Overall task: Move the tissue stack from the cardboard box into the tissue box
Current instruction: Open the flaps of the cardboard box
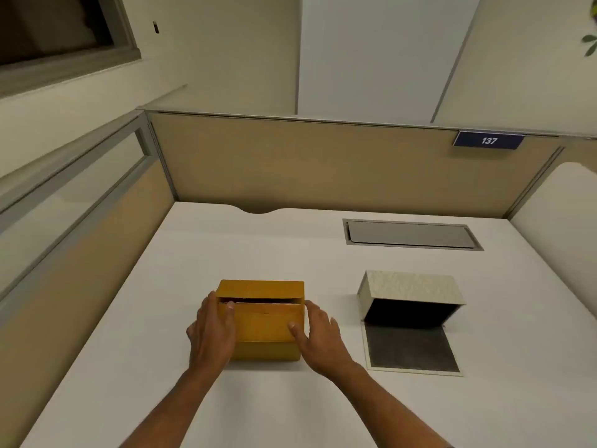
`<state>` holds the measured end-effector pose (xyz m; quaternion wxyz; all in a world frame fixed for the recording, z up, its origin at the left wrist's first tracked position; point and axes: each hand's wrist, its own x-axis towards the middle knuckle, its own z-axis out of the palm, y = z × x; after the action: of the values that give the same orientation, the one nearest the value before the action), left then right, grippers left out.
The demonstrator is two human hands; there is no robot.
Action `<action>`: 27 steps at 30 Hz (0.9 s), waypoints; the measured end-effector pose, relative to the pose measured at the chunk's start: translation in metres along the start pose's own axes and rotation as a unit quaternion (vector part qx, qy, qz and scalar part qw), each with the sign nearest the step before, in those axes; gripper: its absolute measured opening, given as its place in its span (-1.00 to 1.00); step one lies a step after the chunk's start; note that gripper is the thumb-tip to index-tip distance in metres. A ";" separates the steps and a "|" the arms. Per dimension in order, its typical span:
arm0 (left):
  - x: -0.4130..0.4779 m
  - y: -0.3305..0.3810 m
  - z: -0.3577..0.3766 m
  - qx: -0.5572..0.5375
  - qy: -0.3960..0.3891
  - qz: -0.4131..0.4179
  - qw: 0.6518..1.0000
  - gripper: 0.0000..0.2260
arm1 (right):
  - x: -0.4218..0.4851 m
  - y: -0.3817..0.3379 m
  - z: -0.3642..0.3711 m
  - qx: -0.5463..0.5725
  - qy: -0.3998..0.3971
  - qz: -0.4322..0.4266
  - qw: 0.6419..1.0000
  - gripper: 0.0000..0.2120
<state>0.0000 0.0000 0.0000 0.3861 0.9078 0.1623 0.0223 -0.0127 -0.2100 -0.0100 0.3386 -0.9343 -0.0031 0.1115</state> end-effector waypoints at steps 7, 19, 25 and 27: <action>0.002 0.001 -0.013 -0.103 0.135 -0.014 0.985 -0.59 | 0.002 -0.017 0.003 0.260 0.177 0.009 0.949 -0.68; -0.026 -0.046 -0.007 0.130 0.013 0.157 0.979 -0.79 | -0.029 0.007 0.037 -0.141 0.001 -0.105 0.984 -0.34; -0.009 -0.044 0.006 0.172 0.029 0.234 0.956 -0.78 | -0.012 -0.003 0.049 -0.156 0.026 -0.117 0.981 -0.36; 0.001 -0.039 0.010 0.156 0.022 0.242 0.957 -0.78 | 0.000 -0.010 0.049 -0.158 0.049 -0.119 0.979 -0.36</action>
<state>-0.0081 0.0187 -0.0352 0.2190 0.9682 -0.0527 0.1093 -0.0229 -0.1717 -0.0404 0.1974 -0.9733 -0.1154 0.0226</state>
